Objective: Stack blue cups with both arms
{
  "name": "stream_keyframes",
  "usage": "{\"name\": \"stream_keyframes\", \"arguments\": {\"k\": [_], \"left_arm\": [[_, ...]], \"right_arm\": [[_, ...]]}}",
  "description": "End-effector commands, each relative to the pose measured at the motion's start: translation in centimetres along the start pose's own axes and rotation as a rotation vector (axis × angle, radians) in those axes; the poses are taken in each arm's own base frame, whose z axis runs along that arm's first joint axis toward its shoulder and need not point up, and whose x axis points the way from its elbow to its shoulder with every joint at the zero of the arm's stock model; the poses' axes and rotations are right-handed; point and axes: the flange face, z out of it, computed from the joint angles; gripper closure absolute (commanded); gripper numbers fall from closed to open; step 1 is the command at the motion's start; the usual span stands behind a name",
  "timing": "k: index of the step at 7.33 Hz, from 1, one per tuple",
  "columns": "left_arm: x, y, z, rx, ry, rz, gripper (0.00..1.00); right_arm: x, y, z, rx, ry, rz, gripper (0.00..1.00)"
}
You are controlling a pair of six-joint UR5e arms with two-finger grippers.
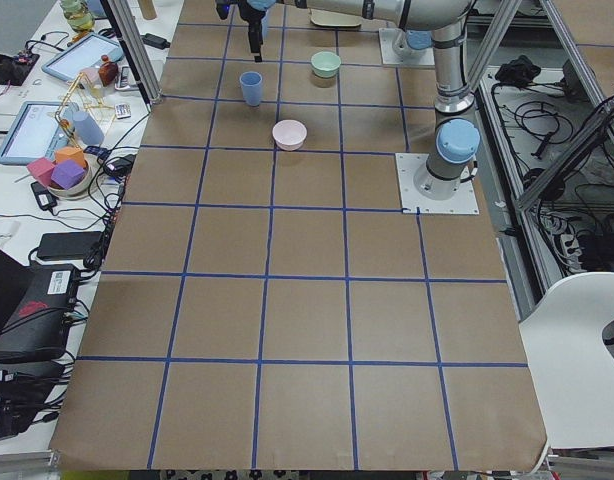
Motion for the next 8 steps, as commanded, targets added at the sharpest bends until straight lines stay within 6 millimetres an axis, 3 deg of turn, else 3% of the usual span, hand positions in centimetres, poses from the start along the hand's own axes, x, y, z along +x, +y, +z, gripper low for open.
{"name": "stream_keyframes", "arguments": {"k": [1,2,3,4,8], "left_arm": [[-4.8,5.8,-3.3,0.042,0.005,0.006,0.00],[-7.6,6.1,-2.4,0.025,0.002,0.002,0.00],[-9.4,5.9,-2.4,0.087,0.012,0.055,0.00],[-9.6,5.9,-1.6,0.125,0.021,0.063,0.00],[-10.4,6.2,-1.6,0.128,0.024,0.053,0.00]], "right_arm": [[-10.8,1.3,-2.0,0.015,-0.015,0.095,1.00],[-15.1,2.2,-0.7,-0.017,-0.007,0.076,1.00],[-17.5,2.5,0.4,-0.022,-0.017,0.084,1.00],[-19.5,2.2,1.3,-0.027,-0.014,0.104,1.00],[-20.3,1.2,4.0,-0.037,0.002,0.082,1.00]]}}
